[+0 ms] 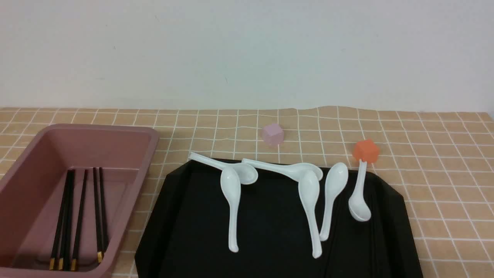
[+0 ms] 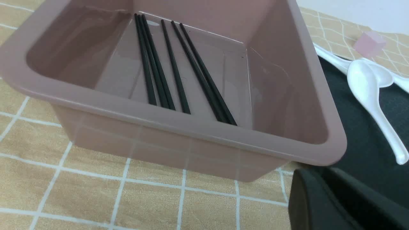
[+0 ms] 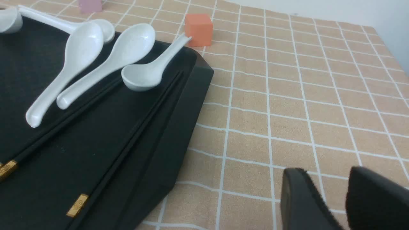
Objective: On brown tablecloth take chopsticks from black tray and put them in box.
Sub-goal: 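Move the gripper over the chopsticks on the black tray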
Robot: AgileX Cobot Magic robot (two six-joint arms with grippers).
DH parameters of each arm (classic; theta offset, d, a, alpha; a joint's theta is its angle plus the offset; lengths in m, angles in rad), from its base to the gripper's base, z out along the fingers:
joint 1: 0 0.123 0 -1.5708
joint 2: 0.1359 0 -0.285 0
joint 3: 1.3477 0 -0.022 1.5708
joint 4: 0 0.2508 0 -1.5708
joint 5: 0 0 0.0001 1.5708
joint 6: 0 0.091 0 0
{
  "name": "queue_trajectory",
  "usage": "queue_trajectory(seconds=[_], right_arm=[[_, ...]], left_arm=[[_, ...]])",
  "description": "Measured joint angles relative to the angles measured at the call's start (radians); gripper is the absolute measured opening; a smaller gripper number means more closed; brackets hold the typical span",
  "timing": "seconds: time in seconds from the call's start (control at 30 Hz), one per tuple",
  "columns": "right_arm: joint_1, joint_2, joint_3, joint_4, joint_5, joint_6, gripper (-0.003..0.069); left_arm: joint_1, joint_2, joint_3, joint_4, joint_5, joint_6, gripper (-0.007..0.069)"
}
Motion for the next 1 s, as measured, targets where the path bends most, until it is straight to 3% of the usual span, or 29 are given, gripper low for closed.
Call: queue_trajectory(seconds=[1.0], right_arm=[[0.000,0.000,0.000,0.000,0.000,0.000,0.0240]], left_arm=[[0.000,0.000,0.000,0.000,0.000,0.000,0.0082]])
